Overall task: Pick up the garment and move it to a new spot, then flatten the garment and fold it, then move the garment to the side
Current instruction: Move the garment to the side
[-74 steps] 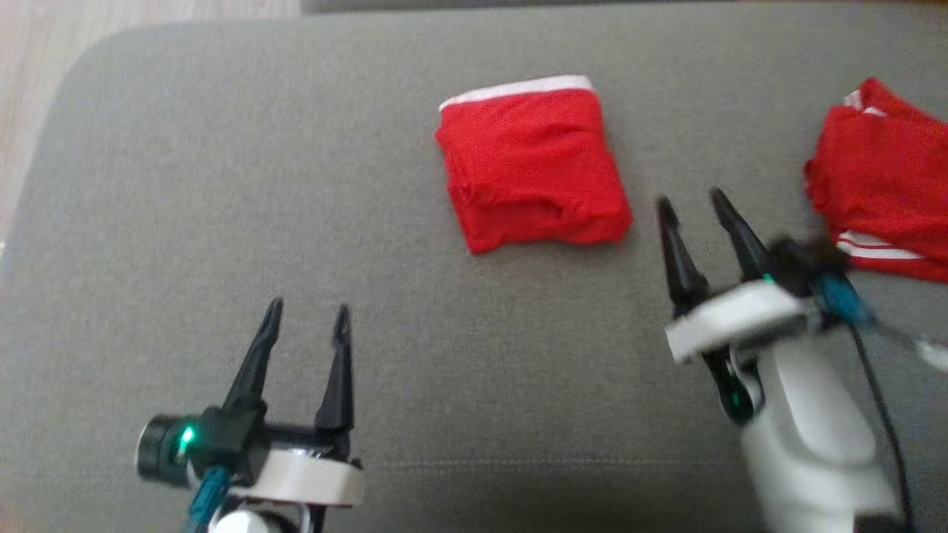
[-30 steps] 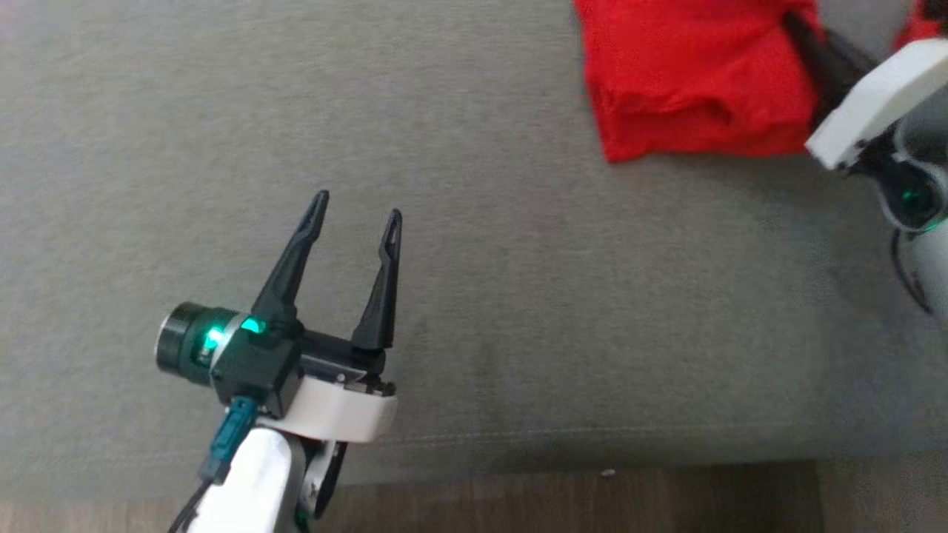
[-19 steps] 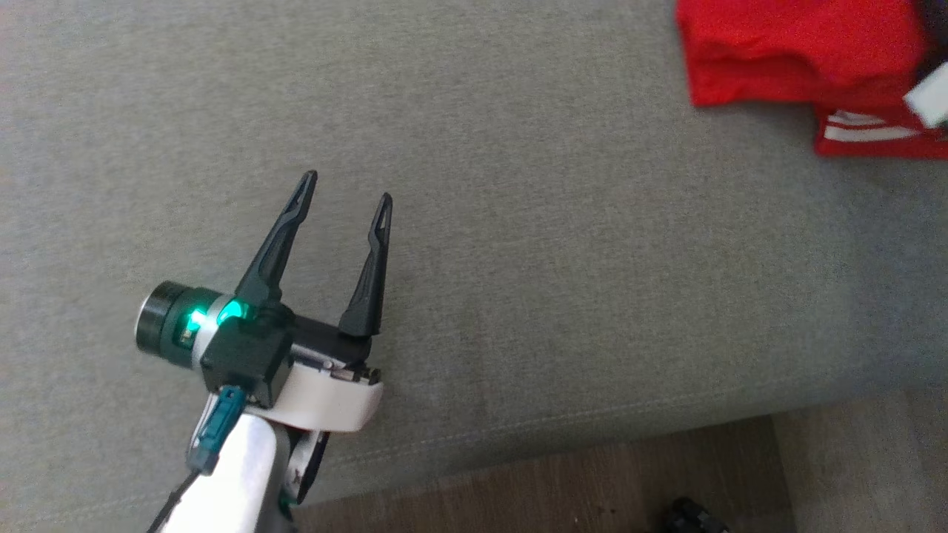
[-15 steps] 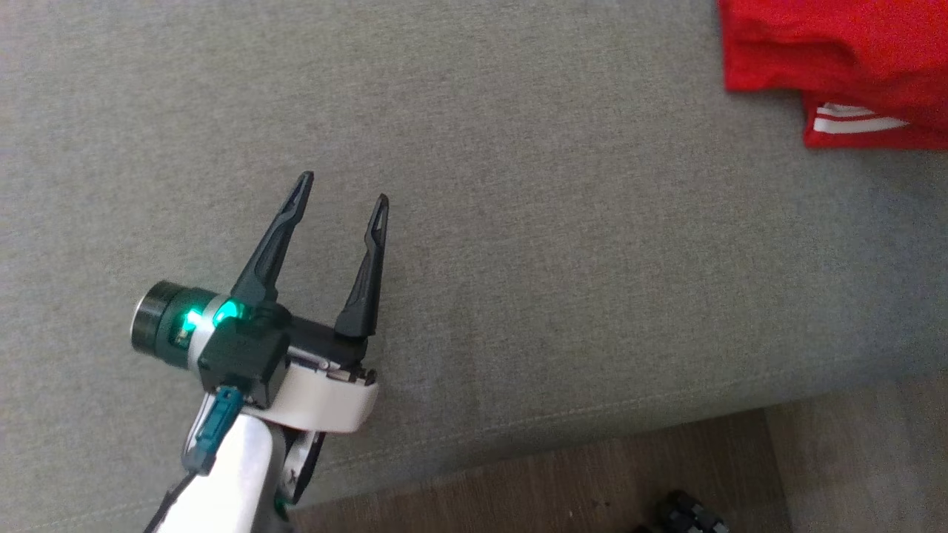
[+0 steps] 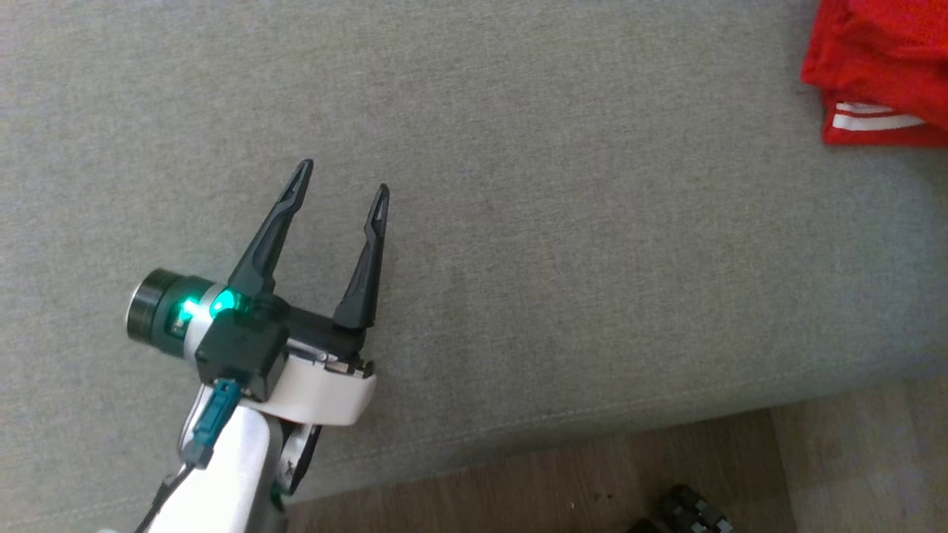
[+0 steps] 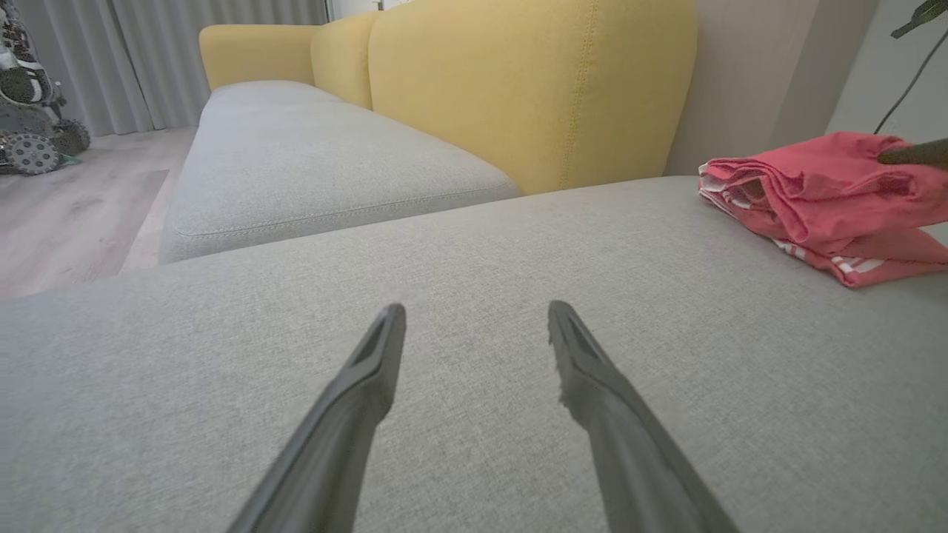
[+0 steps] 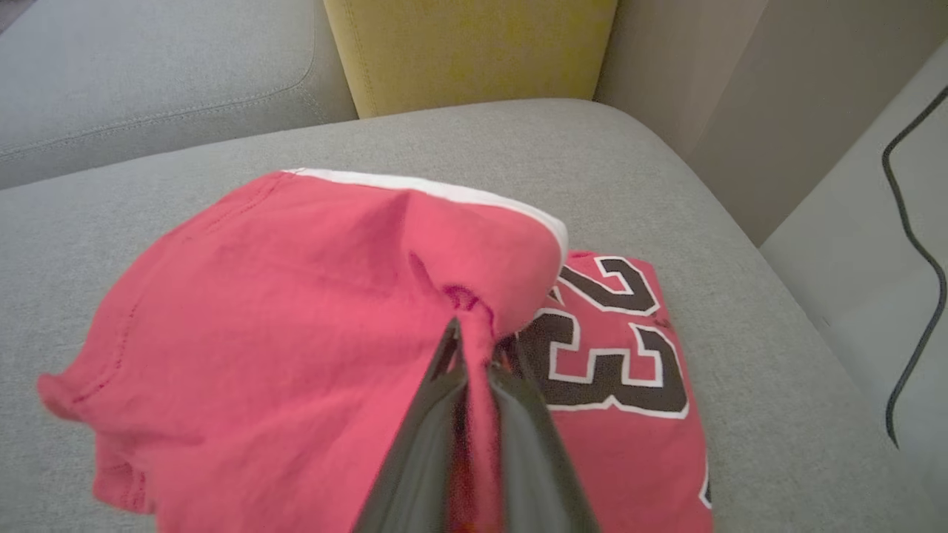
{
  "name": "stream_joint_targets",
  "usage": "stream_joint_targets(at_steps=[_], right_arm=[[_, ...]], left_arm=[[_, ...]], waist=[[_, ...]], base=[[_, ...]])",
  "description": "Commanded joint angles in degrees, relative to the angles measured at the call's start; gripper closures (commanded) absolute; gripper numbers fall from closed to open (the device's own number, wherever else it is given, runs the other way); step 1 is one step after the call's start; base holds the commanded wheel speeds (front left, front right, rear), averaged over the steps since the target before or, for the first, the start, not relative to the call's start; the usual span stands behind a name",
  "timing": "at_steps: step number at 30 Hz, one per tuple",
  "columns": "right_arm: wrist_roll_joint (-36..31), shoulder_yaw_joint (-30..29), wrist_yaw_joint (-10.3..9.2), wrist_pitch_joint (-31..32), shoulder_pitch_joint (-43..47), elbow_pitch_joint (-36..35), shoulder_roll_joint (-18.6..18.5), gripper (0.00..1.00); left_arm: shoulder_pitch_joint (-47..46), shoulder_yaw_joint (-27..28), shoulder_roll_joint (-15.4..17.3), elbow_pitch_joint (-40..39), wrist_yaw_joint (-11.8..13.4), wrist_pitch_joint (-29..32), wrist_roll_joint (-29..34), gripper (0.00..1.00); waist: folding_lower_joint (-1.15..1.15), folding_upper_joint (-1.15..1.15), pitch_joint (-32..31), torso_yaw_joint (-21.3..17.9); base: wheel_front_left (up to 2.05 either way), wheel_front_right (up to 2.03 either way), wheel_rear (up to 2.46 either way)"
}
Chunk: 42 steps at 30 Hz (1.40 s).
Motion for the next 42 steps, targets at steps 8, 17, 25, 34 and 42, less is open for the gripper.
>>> stream_joint_targets(at_steps=[8,17,25,34,42], right_arm=[[-14.2,-10.2,0.35,2.8,5.2,-7.0,2.7,0.44],[-30.7,-16.8,0.35,-2.2,9.5,-20.4,9.2,0.0],[-32.2,-9.0,0.35,-17.8,17.2,-27.0,20.6,0.0],[-32.4,-2.0,0.35,-32.3,25.8,-22.4,30.5,0.0],[-30.2,-1.1,0.35,-32.4,35.6,-30.5,32.6,0.0]], left_arm=[[-0.9,1.5,1.0,-1.6,0.5,-0.3,-0.2,0.0],[0.0,1.2,0.1,-0.4,1.0,-0.3,-0.7,0.0],[2.9,5.2,-3.1,0.9,2.4,-0.3,-5.3,0.0],[7.3,11.4,-4.8,1.7,0.3,-0.3,-13.1,0.0],[10.6,10.7,-4.9,-4.0,2.3,-0.3,-6.2,0.0]], waist=[[0.0,0.0,-0.7,0.6],[0.0,0.0,-4.8,1.5],[0.0,0.0,-11.9,4.5],[0.0,0.0,-19.1,9.3],[0.0,0.0,-23.9,11.7]], base=[[0.0,0.0,0.0],[0.0,0.0,0.0],[0.0,0.0,0.0],[0.0,0.0,0.0],[0.0,0.0,0.0]])
